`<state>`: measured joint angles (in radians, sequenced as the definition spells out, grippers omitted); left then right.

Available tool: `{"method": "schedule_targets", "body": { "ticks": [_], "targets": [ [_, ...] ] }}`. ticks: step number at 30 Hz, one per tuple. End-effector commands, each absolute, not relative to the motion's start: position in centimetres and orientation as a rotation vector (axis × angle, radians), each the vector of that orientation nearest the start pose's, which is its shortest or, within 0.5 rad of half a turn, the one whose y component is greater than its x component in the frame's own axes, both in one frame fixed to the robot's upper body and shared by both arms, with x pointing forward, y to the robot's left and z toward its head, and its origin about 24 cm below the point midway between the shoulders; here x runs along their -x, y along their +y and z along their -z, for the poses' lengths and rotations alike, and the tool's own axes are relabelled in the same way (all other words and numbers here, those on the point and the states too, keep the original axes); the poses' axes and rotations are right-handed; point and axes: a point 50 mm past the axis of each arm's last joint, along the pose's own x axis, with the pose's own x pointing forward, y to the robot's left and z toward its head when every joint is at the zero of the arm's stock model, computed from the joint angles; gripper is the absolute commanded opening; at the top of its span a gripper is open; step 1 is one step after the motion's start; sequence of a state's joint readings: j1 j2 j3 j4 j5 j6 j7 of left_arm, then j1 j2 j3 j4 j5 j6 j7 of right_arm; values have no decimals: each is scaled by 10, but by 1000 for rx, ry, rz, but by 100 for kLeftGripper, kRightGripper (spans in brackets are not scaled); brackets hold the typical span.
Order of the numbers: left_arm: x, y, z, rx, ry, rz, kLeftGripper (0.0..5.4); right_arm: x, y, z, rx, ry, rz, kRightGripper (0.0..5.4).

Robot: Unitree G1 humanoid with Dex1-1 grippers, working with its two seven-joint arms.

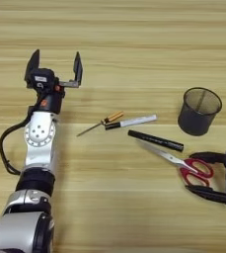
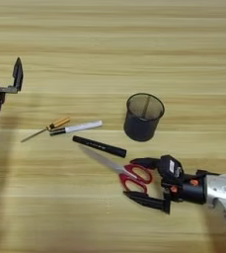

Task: Move the objects on the table

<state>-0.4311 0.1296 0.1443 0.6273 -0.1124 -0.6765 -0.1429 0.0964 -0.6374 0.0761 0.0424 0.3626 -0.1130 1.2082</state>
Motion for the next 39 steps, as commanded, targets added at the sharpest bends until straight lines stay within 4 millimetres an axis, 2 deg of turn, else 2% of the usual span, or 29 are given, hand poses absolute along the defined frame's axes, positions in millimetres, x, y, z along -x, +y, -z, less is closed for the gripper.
{"method": "schedule_targets", "body": {
  "ticks": [1, 6, 24, 39],
  "targets": [
    [-320, 180, -90, -40, -499, 56, 540, -205, -220, -59, 227, 159, -1213, 388],
    [-321, 180, -90, -40, -499, 54, 540, -209, -231, -64, 250, 152, -1163, 388],
    [-321, 180, -90, -42, -501, 53, 540, -217, -256, -39, 201, 252, -1058, 388],
    [-321, 180, -90, -41, -501, 54, 540, -219, -261, -29, 217, 296, -1037, 388]
  ]
}}
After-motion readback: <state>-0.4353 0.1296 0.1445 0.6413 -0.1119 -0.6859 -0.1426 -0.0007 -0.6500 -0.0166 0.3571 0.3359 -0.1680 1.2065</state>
